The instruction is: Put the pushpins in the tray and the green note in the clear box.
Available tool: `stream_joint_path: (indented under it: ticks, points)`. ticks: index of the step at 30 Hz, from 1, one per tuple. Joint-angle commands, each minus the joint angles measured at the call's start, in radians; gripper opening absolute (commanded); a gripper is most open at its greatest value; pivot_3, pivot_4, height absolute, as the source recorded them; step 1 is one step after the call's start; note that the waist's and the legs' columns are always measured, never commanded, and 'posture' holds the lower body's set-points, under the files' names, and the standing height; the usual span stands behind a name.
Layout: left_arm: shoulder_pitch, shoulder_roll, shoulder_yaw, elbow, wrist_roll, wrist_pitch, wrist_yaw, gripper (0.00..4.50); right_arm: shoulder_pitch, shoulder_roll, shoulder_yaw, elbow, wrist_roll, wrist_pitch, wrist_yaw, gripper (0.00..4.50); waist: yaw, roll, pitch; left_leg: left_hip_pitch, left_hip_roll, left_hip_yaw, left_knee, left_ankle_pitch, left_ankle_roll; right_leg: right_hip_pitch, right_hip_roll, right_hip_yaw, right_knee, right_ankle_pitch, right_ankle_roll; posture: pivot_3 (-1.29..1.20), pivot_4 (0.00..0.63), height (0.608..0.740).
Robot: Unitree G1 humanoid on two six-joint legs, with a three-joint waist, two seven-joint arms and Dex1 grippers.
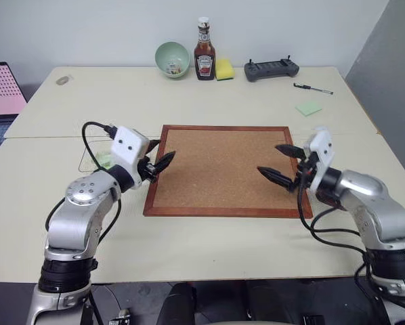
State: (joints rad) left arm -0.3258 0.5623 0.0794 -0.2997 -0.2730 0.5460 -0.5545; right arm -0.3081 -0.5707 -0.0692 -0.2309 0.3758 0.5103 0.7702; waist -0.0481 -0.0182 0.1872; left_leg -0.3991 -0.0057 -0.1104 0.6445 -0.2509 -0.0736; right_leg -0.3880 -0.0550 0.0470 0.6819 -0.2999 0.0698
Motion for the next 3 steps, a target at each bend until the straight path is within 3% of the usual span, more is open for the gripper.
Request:
stream_joint_path:
  ticks: [1, 3]
  points:
    - [-0.029, 0.006, 0.001, -0.001, -0.010, -0.062, -0.038, 2.59, -0.014, -0.025, -0.040, -0.034, 0.006, -0.042, 0.000, 4.50, -0.003, 0.000, 0.000, 0.000, 0.000, 0.000, 0.000, 0.000, 0.000, 0.000, 0.000, 0.000, 0.000, 0.000, 0.000, 0.00, 0.150, 0.740]
    - [-0.030, 0.011, -0.003, 0.011, -0.009, -0.078, -0.057, 2.59, -0.024, -0.029, -0.039, -0.027, 0.008, -0.044, 0.000, 4.50, -0.003, 0.000, 0.000, 0.001, 0.000, 0.000, 0.000, 0.000, 0.000, 0.001, 0.000, -0.001, 0.000, 0.000, 0.000, 0.00, 0.150, 0.740]
